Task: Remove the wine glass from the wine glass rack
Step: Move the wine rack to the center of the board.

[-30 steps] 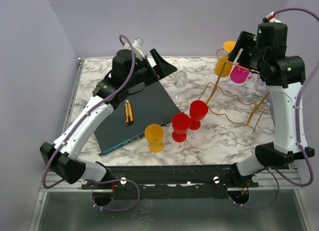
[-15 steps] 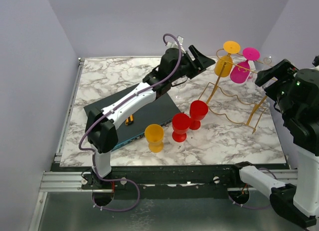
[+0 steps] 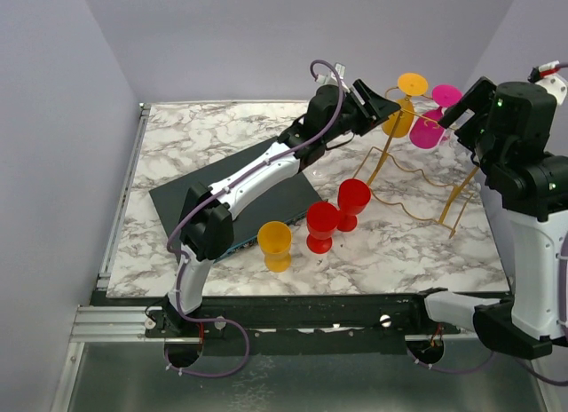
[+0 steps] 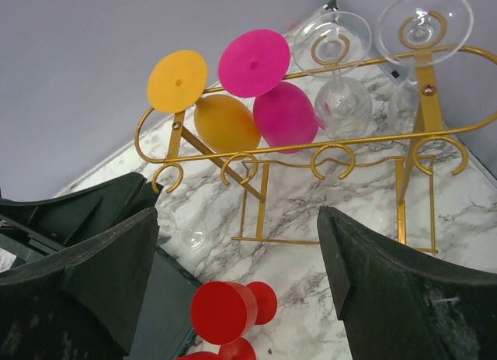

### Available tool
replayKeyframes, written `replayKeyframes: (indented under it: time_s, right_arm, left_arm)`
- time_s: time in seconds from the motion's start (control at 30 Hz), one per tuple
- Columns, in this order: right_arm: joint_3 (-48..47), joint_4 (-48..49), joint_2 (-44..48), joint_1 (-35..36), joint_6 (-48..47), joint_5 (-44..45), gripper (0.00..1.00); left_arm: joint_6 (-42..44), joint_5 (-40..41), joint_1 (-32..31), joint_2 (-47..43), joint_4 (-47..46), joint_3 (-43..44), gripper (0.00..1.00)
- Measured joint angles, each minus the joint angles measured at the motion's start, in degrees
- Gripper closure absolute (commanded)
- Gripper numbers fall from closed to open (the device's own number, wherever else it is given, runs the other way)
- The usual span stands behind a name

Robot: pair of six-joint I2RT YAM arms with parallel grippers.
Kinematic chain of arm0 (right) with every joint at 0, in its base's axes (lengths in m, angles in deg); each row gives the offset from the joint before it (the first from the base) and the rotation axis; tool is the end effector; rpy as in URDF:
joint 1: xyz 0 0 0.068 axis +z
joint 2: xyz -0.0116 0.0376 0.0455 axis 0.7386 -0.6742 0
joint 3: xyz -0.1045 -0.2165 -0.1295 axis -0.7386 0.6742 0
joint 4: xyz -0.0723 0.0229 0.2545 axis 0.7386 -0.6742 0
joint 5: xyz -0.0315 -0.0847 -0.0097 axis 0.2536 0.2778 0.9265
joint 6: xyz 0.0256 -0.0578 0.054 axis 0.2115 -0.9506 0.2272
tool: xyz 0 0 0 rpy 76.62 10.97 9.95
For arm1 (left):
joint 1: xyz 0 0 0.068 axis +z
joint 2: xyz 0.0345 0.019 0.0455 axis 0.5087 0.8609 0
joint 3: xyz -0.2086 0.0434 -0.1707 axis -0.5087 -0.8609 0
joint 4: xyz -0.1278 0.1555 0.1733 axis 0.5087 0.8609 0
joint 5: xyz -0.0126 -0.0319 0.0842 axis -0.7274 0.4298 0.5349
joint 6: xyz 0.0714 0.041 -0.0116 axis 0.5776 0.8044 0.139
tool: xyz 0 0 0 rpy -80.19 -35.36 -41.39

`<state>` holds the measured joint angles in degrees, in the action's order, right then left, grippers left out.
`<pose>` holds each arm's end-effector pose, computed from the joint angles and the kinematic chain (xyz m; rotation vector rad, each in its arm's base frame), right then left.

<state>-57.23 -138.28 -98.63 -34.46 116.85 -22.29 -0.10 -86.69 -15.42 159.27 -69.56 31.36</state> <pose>0.2009 0.0092 0.5220 0.6692 1.7741 0.0324 0.3748 -0.3990 0.3855 -0.2643 1.8259 -1.5850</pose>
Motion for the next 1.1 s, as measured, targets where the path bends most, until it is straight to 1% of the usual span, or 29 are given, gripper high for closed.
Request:
replayKeyframes:
  time_s: [0.1,0.3,0.43,0.53,0.63,0.83,1.0,1.1]
  right_arm:
    - [-3.3,-1.1,-2.9,0.0,-0.7,-0.8,0.08]
    - [-13.7,-4.1,-8.3,-0.7,-3.0,-2.0,0.08]
    - [-18.7,-5.1,-11.4,-4.5,-4.3,-5.7,0.08]
    - [-17.7,-5.1,-12.3,-8.3,-5.0,-9.5,0.08]
    - [-16.0,-5.1,-12.6,-10.0,-5.2,-11.8,0.09]
    - [-13.3,-5.2,-12.0,-10.7,-6.0,-12.1,0.08]
    - [-7.9,-5.1,-9.0,-11.0,-6.2,-11.9,0.08]
    - [-4.9,-5.2,-6.4,-11.0,-6.2,-11.7,0.09]
  left_arm:
    - [-1.0,0.0,0.1,1.1,-0.4,1.6,0.50]
    - [-2.4,0.0,-0.2,2.3,-0.5,1.8,0.54]
    - [-3.1,0.0,-0.6,3.4,-0.6,2.7,0.58]
    - [-3.7,0.0,-0.7,4.2,-0.5,3.5,0.63]
    - [-4.3,0.0,-0.7,4.9,-0.6,4.6,0.71]
    - [-5.2,-0.3,-0.7,5.9,-0.5,6.4,0.84]
    - [-6.1,-0.4,-0.7,6.7,0.2,7.4,0.99]
    - [-6.2,-0.7,-0.6,7.6,0.5,8.8,1.00]
